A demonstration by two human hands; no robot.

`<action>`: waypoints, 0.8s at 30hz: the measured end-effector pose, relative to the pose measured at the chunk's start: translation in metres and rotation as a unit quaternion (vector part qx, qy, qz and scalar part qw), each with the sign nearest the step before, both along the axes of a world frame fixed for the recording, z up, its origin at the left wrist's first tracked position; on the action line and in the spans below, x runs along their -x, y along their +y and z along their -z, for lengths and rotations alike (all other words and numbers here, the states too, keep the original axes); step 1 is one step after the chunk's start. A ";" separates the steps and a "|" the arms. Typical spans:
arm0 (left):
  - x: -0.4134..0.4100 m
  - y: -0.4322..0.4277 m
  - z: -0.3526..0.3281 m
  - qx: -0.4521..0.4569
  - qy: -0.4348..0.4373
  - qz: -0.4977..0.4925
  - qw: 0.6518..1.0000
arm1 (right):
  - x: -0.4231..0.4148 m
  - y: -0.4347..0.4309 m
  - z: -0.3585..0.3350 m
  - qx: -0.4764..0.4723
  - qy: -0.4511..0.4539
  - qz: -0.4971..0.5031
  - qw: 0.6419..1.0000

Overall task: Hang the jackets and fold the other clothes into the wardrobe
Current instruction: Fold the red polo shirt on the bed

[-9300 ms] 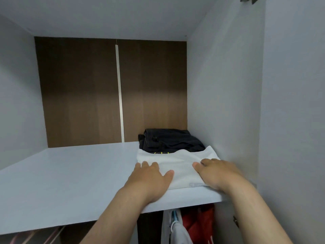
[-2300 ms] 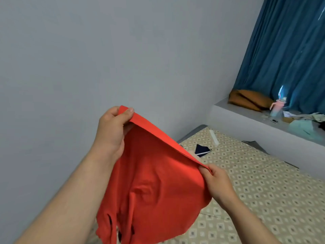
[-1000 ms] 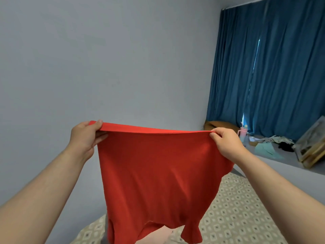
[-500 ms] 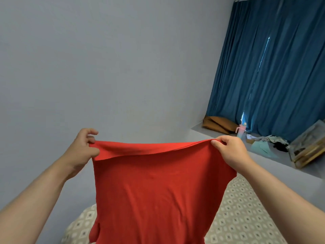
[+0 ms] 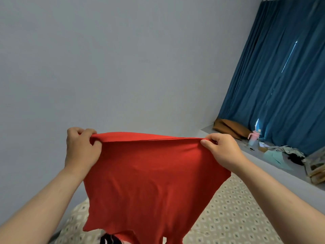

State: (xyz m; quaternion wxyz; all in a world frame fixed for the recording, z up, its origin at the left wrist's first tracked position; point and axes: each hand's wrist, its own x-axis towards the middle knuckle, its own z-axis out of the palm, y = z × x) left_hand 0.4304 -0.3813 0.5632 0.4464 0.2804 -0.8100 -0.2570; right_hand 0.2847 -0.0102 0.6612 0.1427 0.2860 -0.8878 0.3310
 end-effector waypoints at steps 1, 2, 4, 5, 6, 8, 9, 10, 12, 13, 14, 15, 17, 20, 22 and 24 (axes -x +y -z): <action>-0.001 -0.002 0.007 -0.007 0.003 0.003 1.000 | 0.002 -0.004 0.007 -0.002 -0.004 -0.008 1.000; -0.002 -0.004 0.018 -0.014 0.008 0.000 1.000 | 0.007 -0.007 0.018 -0.008 -0.009 -0.016 1.000; -0.003 -0.001 0.046 -0.028 0.022 -0.004 0.999 | 0.018 -0.011 0.044 -0.021 -0.018 -0.027 0.999; -0.003 0.002 0.063 -0.035 0.031 -0.008 0.999 | 0.025 -0.011 0.058 -0.027 -0.021 -0.034 0.999; -0.006 0.007 0.077 -0.045 0.041 -0.014 0.998 | 0.032 -0.011 0.070 -0.034 -0.023 -0.042 0.998; -0.007 0.024 0.105 -0.057 0.042 -0.024 0.997 | 0.049 -0.006 0.100 -0.038 -0.035 -0.053 0.997; -0.006 0.035 0.120 -0.060 0.035 -0.030 0.997 | 0.059 -0.002 0.116 -0.036 -0.045 -0.063 0.996; -0.006 0.046 0.132 -0.067 0.025 -0.034 0.997 | 0.070 0.001 0.132 -0.029 -0.055 -0.073 0.995; -0.006 0.074 0.156 -0.086 0.015 -0.045 0.995 | 0.095 0.009 0.162 -0.034 -0.063 -0.101 0.992; -0.003 0.088 0.168 -0.095 0.015 -0.057 0.994 | 0.109 0.013 0.177 -0.048 -0.062 -0.118 0.990; 0.000 0.102 0.181 -0.102 0.013 -0.076 0.992 | 0.123 0.015 0.194 -0.064 -0.064 -0.138 0.986; 0.002 0.114 0.193 -0.108 0.010 -0.097 0.989 | 0.136 0.018 0.211 -0.075 -0.070 -0.160 0.982; 0.005 0.135 0.218 -0.099 -0.002 -0.122 0.988 | 0.159 0.025 0.247 -0.079 -0.081 -0.201 0.973; 0.004 0.164 0.259 -0.078 -0.033 -0.144 0.986 | 0.190 0.037 0.297 -0.086 -0.066 -0.242 0.964; -0.004 0.181 0.284 -0.074 -0.052 -0.159 0.983 | 0.201 0.048 0.328 -0.108 -0.049 -0.259 0.958; -0.012 0.199 0.305 -0.073 -0.069 -0.173 0.980 | 0.208 0.059 0.361 -0.158 -0.033 -0.285 0.945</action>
